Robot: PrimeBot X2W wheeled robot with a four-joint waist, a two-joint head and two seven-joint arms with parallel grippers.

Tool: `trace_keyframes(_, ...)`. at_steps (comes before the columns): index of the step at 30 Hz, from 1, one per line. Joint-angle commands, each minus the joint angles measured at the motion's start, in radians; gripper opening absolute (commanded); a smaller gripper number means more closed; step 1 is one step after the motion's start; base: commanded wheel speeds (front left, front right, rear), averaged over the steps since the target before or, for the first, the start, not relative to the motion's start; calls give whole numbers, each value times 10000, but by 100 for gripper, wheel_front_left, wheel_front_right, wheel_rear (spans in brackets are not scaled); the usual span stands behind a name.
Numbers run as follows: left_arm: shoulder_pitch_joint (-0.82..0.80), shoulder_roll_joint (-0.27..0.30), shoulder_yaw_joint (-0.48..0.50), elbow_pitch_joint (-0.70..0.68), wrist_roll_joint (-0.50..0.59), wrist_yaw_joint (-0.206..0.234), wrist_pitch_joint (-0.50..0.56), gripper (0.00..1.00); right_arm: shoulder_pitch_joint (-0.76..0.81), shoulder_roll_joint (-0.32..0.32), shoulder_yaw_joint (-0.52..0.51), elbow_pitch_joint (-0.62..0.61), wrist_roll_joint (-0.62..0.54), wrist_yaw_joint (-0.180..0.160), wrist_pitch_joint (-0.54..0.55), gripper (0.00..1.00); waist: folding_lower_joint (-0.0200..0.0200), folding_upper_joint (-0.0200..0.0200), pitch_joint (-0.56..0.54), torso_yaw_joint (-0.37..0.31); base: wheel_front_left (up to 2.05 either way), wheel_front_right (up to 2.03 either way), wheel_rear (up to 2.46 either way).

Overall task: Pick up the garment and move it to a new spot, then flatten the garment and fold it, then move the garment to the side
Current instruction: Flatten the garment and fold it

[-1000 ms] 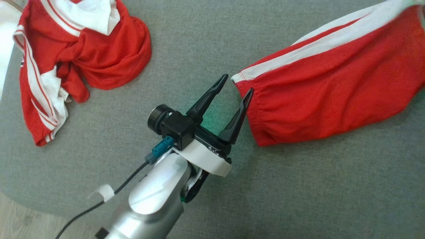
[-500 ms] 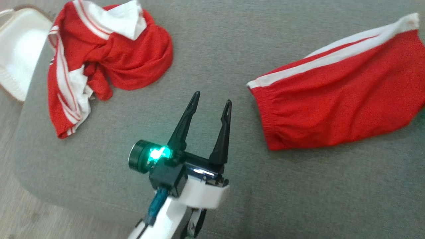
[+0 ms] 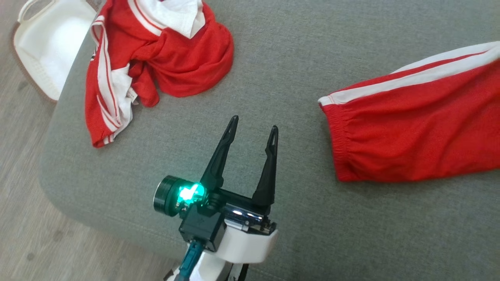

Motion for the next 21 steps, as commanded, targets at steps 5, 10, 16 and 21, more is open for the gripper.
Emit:
trace_keyframes(5,67,61,441,40,167,-61,-39,100,856,91,721,-799,732,-7,748,0,1,0,-206,-456,0,0,0)
trace_keyframes(10,174,61,749,530,333,-321,-39,100,727,22,718,-836,871,-7,29,0,1,0,-508,-1297,0,0,0)
trace_keyframes(16,325,61,1110,929,473,-628,-39,100,840,-108,749,-382,740,-7,-616,0,1,0,-858,-2300,0,0,0)
trace_keyframes(21,385,61,1352,1171,551,-853,-40,100,907,-304,733,-136,576,-7,-1134,0,1,0,-1003,-2954,0,0,0)
